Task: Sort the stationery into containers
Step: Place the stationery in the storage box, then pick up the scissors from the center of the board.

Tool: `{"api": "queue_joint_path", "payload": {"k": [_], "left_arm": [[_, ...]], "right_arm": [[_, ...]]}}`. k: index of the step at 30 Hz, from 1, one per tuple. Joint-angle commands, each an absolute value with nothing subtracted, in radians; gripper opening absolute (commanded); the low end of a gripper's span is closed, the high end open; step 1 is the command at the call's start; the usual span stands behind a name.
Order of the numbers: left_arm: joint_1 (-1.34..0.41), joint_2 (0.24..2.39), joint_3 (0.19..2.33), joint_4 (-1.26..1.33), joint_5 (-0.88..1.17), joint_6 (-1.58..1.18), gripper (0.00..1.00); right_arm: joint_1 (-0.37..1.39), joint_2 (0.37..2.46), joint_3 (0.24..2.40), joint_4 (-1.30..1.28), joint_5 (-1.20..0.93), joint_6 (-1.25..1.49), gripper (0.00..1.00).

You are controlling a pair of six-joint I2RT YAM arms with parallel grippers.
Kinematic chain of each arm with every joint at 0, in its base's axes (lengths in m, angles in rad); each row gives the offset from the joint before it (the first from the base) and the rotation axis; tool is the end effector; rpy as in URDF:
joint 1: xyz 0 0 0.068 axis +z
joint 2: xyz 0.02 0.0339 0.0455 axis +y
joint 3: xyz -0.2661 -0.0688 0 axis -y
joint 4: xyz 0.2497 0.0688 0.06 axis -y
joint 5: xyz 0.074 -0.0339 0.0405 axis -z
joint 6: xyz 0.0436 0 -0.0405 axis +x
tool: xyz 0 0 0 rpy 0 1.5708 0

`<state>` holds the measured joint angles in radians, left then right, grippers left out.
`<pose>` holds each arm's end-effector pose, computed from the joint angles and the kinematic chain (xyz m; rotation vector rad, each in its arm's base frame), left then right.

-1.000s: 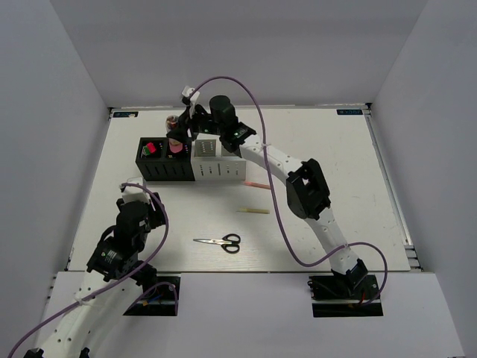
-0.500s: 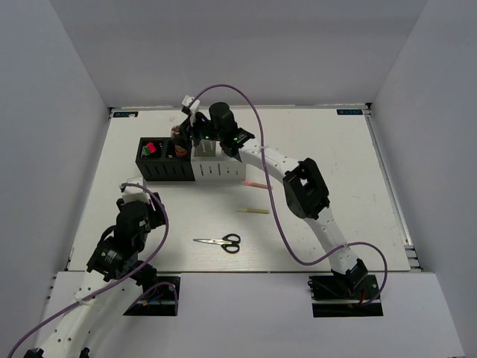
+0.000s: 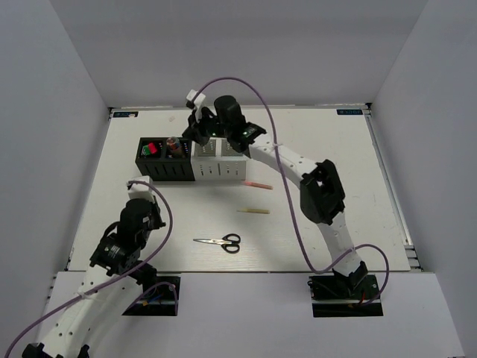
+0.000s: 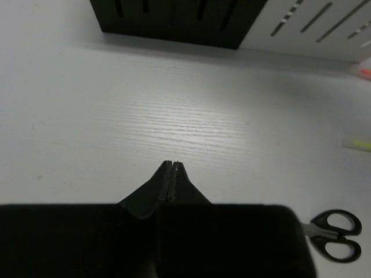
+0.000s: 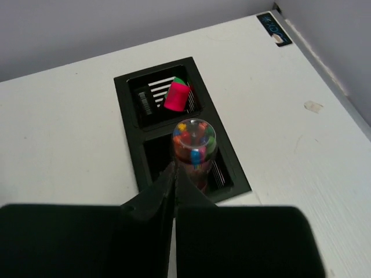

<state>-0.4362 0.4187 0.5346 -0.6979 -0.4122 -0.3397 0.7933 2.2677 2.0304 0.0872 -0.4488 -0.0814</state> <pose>0.1099 -0.0320 0.2475 -0.1342 2.0944 -0.0217 0.3791 0.4121 0.3002 -1.0579 1.4473 0.9036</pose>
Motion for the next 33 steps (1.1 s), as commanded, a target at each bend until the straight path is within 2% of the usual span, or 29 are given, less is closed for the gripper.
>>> {"api": "queue_joint_path", "payload": {"k": [1, 3, 4, 5, 6, 7, 8, 9, 10, 11, 12, 13, 15, 16, 17, 18, 19, 20, 22, 23, 24, 25, 26, 27, 29, 30, 31, 33], "left_arm": [[-0.442, 0.468, 0.535, -0.677, -0.287, -0.316, 0.04], [-0.44, 0.529, 0.538, -0.666, -0.192, -0.313, 0.07], [-0.44, 0.543, 0.541, -0.669, -0.175, -0.342, 0.1], [-0.442, 0.584, 0.552, -0.673, -0.158, -0.36, 0.12], [-0.439, 0.633, 0.558, -0.673, -0.082, -0.385, 0.21], [-0.442, 0.658, 0.563, -0.673, -0.054, -0.475, 0.29], [-0.445, 0.739, 0.59, -0.676, -0.022, -0.518, 0.32], [-0.465, 0.762, 0.6, -0.693, -0.017, -0.558, 0.34], [-0.478, 0.79, 0.616, -0.692, -0.017, -0.669, 0.37], [-0.512, 0.855, 0.633, -0.689, -0.024, -0.699, 0.37], [-0.561, 0.877, 0.658, -0.687, -0.035, -0.756, 0.39], [-0.587, 0.899, 0.673, -0.695, -0.108, -0.799, 0.5], [-0.722, 1.006, 0.777, -0.713, -0.153, -0.798, 0.57], [-0.788, 1.072, 0.814, -0.744, -0.214, -0.779, 0.64], [-0.816, 1.11, 0.925, -0.753, -0.23, -0.682, 0.64], [-0.877, 1.221, 0.957, -0.782, -0.232, -0.629, 0.64], [-0.89, 1.254, 0.988, -0.793, -0.189, -0.585, 0.59], [-0.897, 1.288, 1.03, -0.796, -0.17, -0.483, 0.51], [-0.903, 1.394, 1.064, -0.779, -0.076, -0.424, 0.3], [-0.902, 1.419, 1.092, -0.784, -0.062, -0.376, 0.28], [-0.9, 1.489, 1.116, -0.801, -0.04, -0.359, 0.28], [-0.9, 1.508, 1.138, -0.802, -0.031, -0.329, 0.29], [-0.903, 1.54, 1.143, -0.804, -0.003, -0.299, 0.35], [-0.902, 1.555, 1.15, -0.805, -0.002, -0.282, 0.37], [-0.903, 1.6, 1.158, -0.813, 0.018, -0.256, 0.41], [-0.902, 1.609, 1.16, -0.815, 0.017, -0.253, 0.42], [-0.903, 1.626, 1.167, -0.815, 0.014, -0.255, 0.42], [-0.905, 1.635, 1.169, -0.811, 0.021, -0.253, 0.42]], "right_arm": [[0.788, 2.035, 2.037, -0.131, -0.349, -0.103, 0.0], [0.785, 1.941, 2.005, -0.274, -0.309, -0.153, 0.0], [0.778, 1.845, 1.937, -0.361, -0.301, -0.181, 0.21], [0.776, 1.818, 1.91, -0.462, -0.307, -0.217, 0.55], [0.766, 1.797, 1.89, -0.529, -0.358, -0.285, 0.71], [0.762, 1.728, 1.825, -0.734, -0.364, -0.311, 0.77], [0.759, 1.704, 1.789, -0.777, -0.357, -0.33, 0.71], [0.75, 1.677, 1.69, -0.807, -0.326, -0.334, 0.39], [0.736, 1.633, 1.631, -0.822, -0.313, -0.33, 0.0], [0.721, 1.564, 1.444, -0.815, -0.289, -0.316, 0.0], [0.718, 1.505, 1.386, -0.805, -0.263, -0.307, 0.0], [0.698, 1.481, 1.294, -0.801, -0.253, -0.305, 0.0], [0.689, 1.389, 1.181, -0.79, -0.256, -0.278, 0.61], [0.683, 1.367, 1.157, -0.773, -0.261, -0.272, 0.78], [0.67, 1.305, 1.085, -0.762, -0.264, -0.259, 0.78], [0.666, 1.287, 1.063, -0.734, -0.273, -0.258, 0.64], [0.654, 1.267, 1.027, -0.714, -0.281, -0.243, 0.35], [0.646, 1.211, 0.987, -0.697, -0.279, -0.229, 0.0], [0.63, 1.175, 0.941, -0.64, -0.305, -0.203, 0.0], [0.617, 1.154, 0.931, -0.635, -0.311, -0.206, 0.0], [0.606, 1.14, 0.924, -0.652, -0.311, -0.213, 0.29], [0.6, 1.128, 0.919, -0.653, -0.307, -0.224, 0.51], [0.594, 1.123, 0.913, -0.653, -0.299, -0.229, 0.59], [0.578, 1.105, 0.882, -0.638, -0.311, -0.235, 0.61], [0.566, 1.098, 0.877, -0.649, -0.343, -0.245, 0.53], [0.563, 1.083, 0.877, -0.646, -0.344, -0.245, 0.43], [0.56, 1.077, 0.874, -0.641, -0.347, -0.245, 0.22], [0.552, 1.063, 0.862, -0.637, -0.357, -0.245, 0.09]]}}
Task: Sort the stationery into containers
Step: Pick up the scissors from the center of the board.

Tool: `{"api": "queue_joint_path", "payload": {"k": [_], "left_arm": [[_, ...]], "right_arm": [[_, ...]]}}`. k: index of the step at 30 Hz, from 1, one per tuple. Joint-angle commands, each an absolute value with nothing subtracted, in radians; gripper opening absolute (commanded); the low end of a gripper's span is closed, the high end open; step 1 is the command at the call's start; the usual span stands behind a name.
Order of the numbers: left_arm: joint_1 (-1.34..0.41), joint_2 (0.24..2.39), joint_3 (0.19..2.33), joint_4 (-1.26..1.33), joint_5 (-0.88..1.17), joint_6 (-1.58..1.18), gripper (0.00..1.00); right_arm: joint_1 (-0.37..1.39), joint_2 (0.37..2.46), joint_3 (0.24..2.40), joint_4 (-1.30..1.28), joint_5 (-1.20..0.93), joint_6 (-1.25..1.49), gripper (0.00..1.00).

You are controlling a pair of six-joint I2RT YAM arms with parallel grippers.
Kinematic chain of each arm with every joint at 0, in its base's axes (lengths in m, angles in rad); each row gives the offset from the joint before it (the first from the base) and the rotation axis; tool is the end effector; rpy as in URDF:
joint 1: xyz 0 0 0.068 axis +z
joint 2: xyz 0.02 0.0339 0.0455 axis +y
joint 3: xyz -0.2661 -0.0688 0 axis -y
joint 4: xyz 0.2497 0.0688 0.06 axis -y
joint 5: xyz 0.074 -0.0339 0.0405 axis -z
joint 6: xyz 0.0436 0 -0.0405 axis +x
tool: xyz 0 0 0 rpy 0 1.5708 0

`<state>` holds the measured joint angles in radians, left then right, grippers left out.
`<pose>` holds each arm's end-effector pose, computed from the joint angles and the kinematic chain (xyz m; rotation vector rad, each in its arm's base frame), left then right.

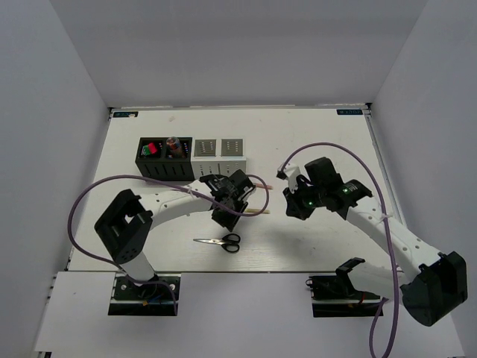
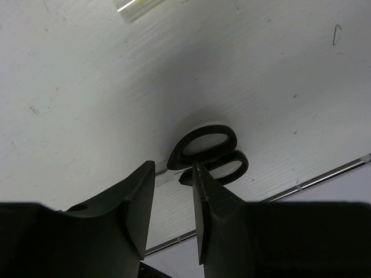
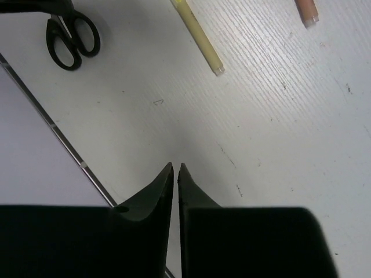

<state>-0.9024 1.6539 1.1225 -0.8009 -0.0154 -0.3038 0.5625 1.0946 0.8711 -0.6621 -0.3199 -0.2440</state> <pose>0.1961 -0.2472 0.1896 0.8616 2.8015 -0.1806 0.1854 0.1331 0.2638 -1.0972 2.2106 0.5318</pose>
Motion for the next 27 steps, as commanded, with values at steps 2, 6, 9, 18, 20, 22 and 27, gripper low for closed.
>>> {"api": "queue_joint_path", "payload": {"k": [2, 6, 9, 18, 20, 22, 27], "left_arm": [[-0.911, 1.643, 1.164, -0.795, 0.023, -0.256, 0.45], [-0.922, 1.66, 1.149, -0.772, 0.044, -0.255, 0.48], [-0.937, 1.666, 1.118, -0.753, 0.049, -0.25, 0.51], [-0.95, 1.706, 1.098, -0.716, 0.012, -0.233, 0.51], [-0.95, 1.713, 1.097, -0.712, 0.005, -0.226, 0.51], [-0.951, 1.723, 1.1, -0.707, -0.021, -0.221, 0.51], [-0.95, 1.743, 1.092, -0.695, -0.029, -0.213, 0.51]], "right_arm": [[0.548, 1.06, 0.858, -0.637, -0.367, -0.244, 0.11], [0.537, 1.065, 0.861, -0.641, -0.374, -0.244, 0.22], [0.522, 1.063, 0.861, -0.644, -0.385, -0.239, 0.24], [0.506, 1.063, 0.864, -0.647, -0.411, -0.238, 0.25], [0.502, 1.06, 0.861, -0.647, -0.417, -0.238, 0.25], [0.499, 1.06, 0.861, -0.646, -0.426, -0.239, 0.25], [0.489, 1.061, 0.864, -0.647, -0.436, -0.238, 0.26]]}}
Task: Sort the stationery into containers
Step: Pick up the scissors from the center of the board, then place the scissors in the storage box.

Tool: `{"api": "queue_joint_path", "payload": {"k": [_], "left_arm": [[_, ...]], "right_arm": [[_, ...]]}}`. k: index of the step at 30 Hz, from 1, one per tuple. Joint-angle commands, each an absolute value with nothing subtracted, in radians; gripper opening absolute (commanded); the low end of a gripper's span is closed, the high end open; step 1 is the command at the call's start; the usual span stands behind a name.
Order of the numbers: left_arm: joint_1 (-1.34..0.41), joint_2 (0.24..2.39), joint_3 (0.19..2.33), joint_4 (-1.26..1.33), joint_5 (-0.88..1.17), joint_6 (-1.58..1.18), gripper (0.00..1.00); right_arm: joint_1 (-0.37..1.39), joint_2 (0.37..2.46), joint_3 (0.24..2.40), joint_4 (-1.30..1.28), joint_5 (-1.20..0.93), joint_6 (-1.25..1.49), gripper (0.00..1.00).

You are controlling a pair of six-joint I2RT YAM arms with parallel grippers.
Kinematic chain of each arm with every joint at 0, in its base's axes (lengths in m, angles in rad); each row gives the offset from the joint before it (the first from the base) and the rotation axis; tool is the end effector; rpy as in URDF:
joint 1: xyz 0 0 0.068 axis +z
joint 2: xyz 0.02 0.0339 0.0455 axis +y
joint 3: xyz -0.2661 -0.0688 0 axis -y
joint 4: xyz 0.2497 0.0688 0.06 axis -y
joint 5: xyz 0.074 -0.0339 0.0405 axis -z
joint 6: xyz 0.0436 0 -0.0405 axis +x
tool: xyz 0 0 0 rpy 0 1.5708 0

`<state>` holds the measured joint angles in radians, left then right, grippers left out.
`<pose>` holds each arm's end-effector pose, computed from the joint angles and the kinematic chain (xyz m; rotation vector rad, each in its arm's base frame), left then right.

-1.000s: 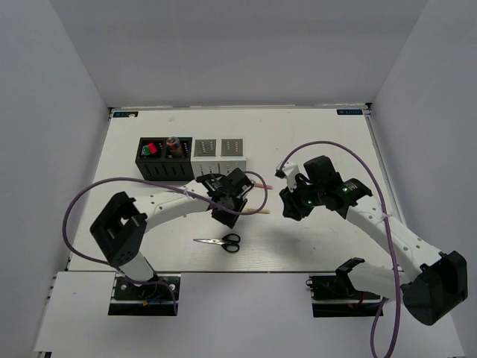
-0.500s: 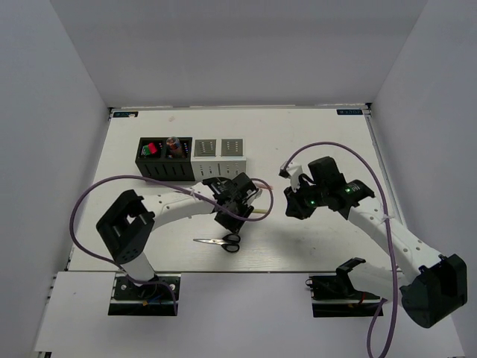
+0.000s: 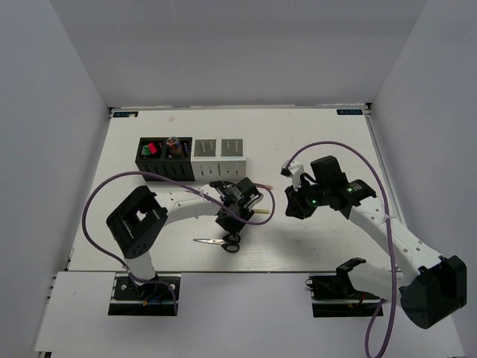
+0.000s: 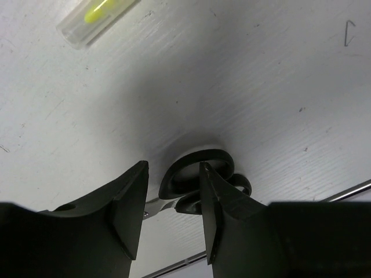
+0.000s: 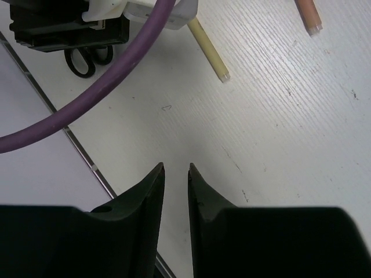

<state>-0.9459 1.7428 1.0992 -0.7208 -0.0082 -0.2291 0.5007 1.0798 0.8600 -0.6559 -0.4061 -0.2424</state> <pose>0.1907 -0.2637 0.1587 1.0375 2.7733 -0.1599 0.1885 0.1228 0.2647 -1.0540 2.2045 0.6112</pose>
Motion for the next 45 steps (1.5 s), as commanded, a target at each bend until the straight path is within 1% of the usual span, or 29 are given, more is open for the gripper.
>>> {"api": "queue_joint_path", "payload": {"k": [1, 6, 7, 11, 12, 14, 15, 16, 18, 20, 22, 23, 24, 26, 27, 28, 29, 30, 31, 32, 33, 34, 35, 36, 37, 38, 40, 41, 45], "left_arm": [[-0.951, 1.753, 1.085, -0.687, -0.031, -0.215, 0.5], [-0.951, 1.767, 1.036, -0.649, -0.029, -0.227, 0.44], [-0.954, 1.766, 1.013, -0.634, -0.035, -0.227, 0.44], [-0.962, 1.764, 0.971, -0.618, -0.058, -0.238, 0.31], [-0.962, 1.767, 0.966, -0.618, -0.067, -0.241, 0.22], [-0.963, 1.773, 0.957, -0.618, -0.072, -0.245, 0.14], [-0.963, 1.772, 0.957, -0.62, -0.081, -0.245, 0.05], [-0.963, 1.775, 0.956, -0.621, -0.084, -0.247, 0.01], [-0.959, 1.755, 0.966, -0.638, -0.092, -0.248, 0.01], [-0.951, 1.714, 1.003, -0.658, -0.107, -0.242, 0.01], [-0.93, 1.683, 1.044, -0.684, -0.115, -0.245, 0.01], [-0.899, 1.633, 1.073, -0.71, -0.12, -0.247, 0.01], [-0.888, 1.612, 1.107, -0.713, -0.121, -0.252, 0.01], [-0.845, 1.554, 1.137, -0.716, -0.111, -0.265, 0.01], [-0.816, 1.516, 1.182, -0.703, -0.107, -0.271, 0.01], [-0.781, 1.479, 1.195, -0.689, -0.088, -0.278, 0.01], [-0.764, 1.462, 1.207, -0.674, -0.089, -0.297, 0.01], [-0.746, 1.444, 1.232, -0.657, -0.086, -0.302, 0.01], [-0.683, 1.41, 1.241, -0.6, -0.077, -0.31, 0.01], [-0.663, 1.404, 1.256, -0.58, -0.083, -0.331, 0.01], [-0.625, 1.391, 1.262, -0.536, -0.087, -0.339, 0.01], [-0.585, 1.385, 1.27, -0.493, -0.092, -0.35, 0.01], [-0.569, 1.384, 1.267, -0.464, -0.109, -0.376, 0.01], [-0.53, 1.379, 1.267, -0.409, -0.106, -0.412, 0.01], [-0.509, 1.378, 1.256, -0.381, -0.106, -0.458, 0.01], [-0.453, 1.376, 1.25, -0.291, -0.104, -0.48, 0.01], [-0.424, 1.379, 1.224, -0.22, -0.097, -0.541, 0.01], [-0.388, 1.399, 1.221, -0.14, -0.113, -0.554, 0.01], [-0.354, 1.48, 1.259, -0.049, -0.141, -0.587, 0.01]], "right_arm": [[0.491, 1.058, 0.861, -0.649, -0.434, -0.239, 0.26], [0.485, 1.058, 0.859, -0.649, -0.443, -0.239, 0.26], [0.482, 1.058, 0.862, -0.649, -0.443, -0.241, 0.26], [0.477, 1.055, 0.861, -0.652, -0.454, -0.236, 0.26], [0.474, 1.055, 0.861, -0.65, -0.454, -0.238, 0.26], [0.474, 1.054, 0.862, -0.649, -0.454, -0.238, 0.26], [0.472, 1.054, 0.861, -0.65, -0.457, -0.236, 0.26], [0.469, 1.051, 0.862, -0.649, -0.459, -0.236, 0.26], [0.466, 1.051, 0.862, -0.65, -0.46, -0.236, 0.52], [0.465, 1.051, 0.859, -0.652, -0.457, -0.232, 0.69], [0.463, 1.055, 0.857, -0.655, -0.457, -0.236, 0.69], [0.462, 1.057, 0.859, -0.658, -0.459, -0.239, 0.61], [0.463, 1.055, 0.858, -0.66, -0.466, -0.242, 0.44], [0.463, 1.058, 0.859, -0.664, -0.482, -0.248, 0.18], [0.463, 1.057, 0.858, -0.664, -0.488, -0.253, 0.01], [0.462, 1.057, 0.859, -0.664, -0.492, -0.255, 0.0], [0.463, 1.06, 0.859, -0.666, -0.492, -0.253, 0.07], [0.463, 1.066, 0.859, -0.664, -0.492, -0.252, 0.41], [0.465, 1.06, 0.859, -0.664, -0.494, -0.253, 0.55], [0.463, 1.063, 0.858, -0.666, -0.495, -0.252, 0.6], [0.465, 1.062, 0.857, -0.666, -0.499, -0.255, 0.6], [0.465, 1.062, 0.856, -0.669, -0.517, -0.262, 0.51], [0.465, 1.06, 0.854, -0.675, -0.522, -0.267, 0.36], [0.465, 1.06, 0.853, -0.669, -0.531, -0.267, 0.25], [0.463, 1.06, 0.853, -0.666, -0.537, -0.273, 0.12], [0.463, 1.057, 0.851, -0.67, -0.541, -0.27, 0.08], [0.465, 1.058, 0.853, -0.669, -0.548, -0.271, 0.08], [0.463, 1.058, 0.851, -0.67, -0.551, -0.27, 0.08], [0.466, 1.055, 0.851, -0.67, -0.557, -0.275, 0.11]]}}
